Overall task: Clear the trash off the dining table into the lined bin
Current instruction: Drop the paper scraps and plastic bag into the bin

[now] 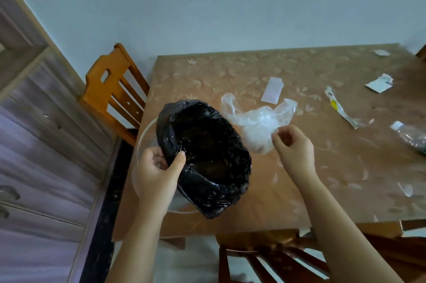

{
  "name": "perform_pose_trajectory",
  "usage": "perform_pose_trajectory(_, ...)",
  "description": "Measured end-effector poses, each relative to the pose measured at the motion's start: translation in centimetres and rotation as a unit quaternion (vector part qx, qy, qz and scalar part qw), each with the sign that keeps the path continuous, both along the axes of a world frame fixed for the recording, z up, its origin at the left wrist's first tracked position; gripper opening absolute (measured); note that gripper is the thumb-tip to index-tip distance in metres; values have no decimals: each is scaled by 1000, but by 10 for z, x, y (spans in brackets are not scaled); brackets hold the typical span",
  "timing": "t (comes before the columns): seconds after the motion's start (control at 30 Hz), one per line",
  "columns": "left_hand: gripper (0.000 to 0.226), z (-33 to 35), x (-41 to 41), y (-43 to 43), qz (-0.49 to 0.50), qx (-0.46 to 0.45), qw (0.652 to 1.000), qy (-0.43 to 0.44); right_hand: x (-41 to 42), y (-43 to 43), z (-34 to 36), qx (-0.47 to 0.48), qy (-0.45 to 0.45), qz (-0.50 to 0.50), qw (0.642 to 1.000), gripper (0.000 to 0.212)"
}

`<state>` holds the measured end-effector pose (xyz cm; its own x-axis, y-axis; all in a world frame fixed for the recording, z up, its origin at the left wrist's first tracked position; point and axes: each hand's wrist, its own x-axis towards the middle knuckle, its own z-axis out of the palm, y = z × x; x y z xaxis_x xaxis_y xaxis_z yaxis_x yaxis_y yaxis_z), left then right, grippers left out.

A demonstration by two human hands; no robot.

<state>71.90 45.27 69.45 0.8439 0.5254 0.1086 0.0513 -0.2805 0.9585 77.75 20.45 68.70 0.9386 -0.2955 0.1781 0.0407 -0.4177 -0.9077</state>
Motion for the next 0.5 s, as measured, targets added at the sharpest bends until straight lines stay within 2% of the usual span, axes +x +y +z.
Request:
perform_pose_trajectory(0.2, 24, 4, -9, 9, -21, -23, 999, -13, -22, 39, 21, -23, 4, 106, 994, 20)
perform_pose_trajectory(0.37, 27, 10, -23, 15, -26, -44, 998, -29, -39, 65, 26, -135, 31, 221, 965, 10)
perform_pose_trajectory(0.5, 19, 9, -36, 23, -39, -51, 997, -38, -58, 66, 27, -220, -7, 204, 954, 22)
